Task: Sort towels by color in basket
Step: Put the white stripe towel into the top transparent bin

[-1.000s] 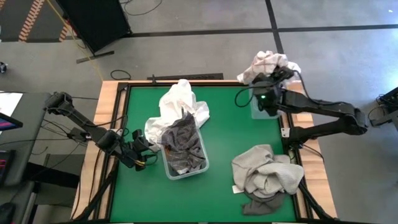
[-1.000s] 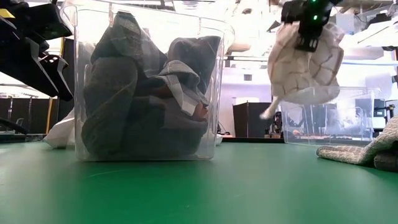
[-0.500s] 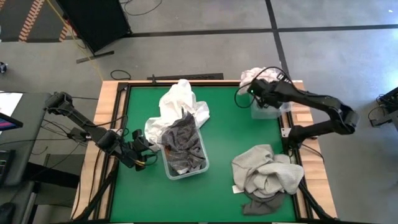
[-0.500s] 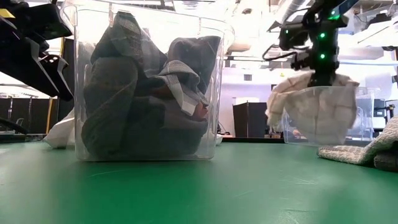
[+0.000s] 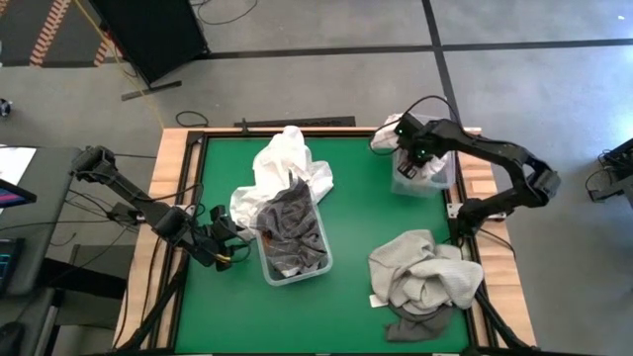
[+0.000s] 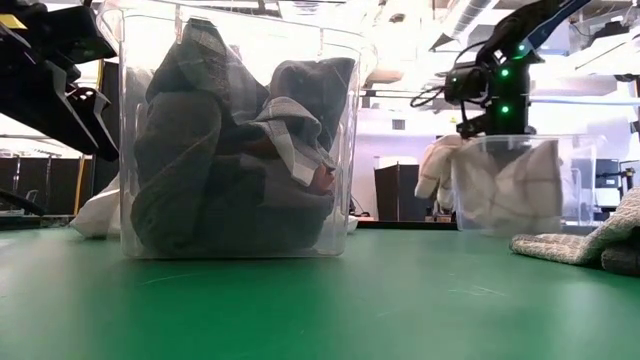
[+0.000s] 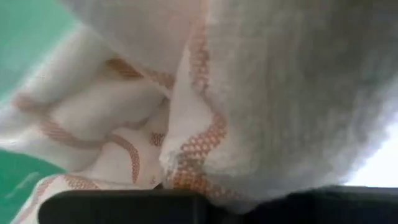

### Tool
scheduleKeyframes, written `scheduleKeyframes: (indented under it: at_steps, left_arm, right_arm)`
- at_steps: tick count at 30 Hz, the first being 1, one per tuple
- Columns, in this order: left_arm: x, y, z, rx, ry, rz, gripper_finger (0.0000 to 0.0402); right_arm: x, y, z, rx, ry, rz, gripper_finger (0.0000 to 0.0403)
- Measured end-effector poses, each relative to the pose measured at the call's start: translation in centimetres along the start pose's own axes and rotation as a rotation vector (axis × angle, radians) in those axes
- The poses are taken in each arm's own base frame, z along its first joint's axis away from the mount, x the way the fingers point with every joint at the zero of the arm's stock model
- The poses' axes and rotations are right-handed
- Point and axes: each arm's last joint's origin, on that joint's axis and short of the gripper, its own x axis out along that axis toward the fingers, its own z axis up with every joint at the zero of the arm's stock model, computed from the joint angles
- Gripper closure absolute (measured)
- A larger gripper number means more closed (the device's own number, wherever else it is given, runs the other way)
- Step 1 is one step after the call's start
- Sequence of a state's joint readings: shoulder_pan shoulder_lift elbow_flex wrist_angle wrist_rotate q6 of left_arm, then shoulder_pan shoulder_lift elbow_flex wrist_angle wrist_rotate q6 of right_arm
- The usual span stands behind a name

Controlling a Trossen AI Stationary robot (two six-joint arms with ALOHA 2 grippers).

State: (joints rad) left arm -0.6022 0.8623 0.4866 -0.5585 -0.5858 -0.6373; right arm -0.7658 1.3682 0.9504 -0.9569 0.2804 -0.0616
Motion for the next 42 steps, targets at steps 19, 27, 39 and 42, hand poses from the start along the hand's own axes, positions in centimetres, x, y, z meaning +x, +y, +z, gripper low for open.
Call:
scheduleKeyframes:
  at_steps: [19,27,39,42]
  left_arm:
    - [0.0,0.0,0.0,-0.003,-0.001,0.001,0.0181]
    - [0.0,0.0,0.0,0.004,-0.001,0.002,0.0181]
    - [0.0,0.0,0.0,0.001,-0.002,0.001,0.0181]
    - [0.0,0.0,0.0,0.001,-0.002,0.001,0.0181]
  right_arm:
    - [-1.4,4.7,0.7,-0.17,-0.126,0.395,0.0292]
    - [-1.4,4.7,0.7,-0.156,-0.115,0.391,0.0156]
    - [-6.4,3.1,1.6,-0.135,-0.118,0.273,0.0117]
    - [-7.9,3.1,2.2,-0.128,-0.171,0.279,0.0117]
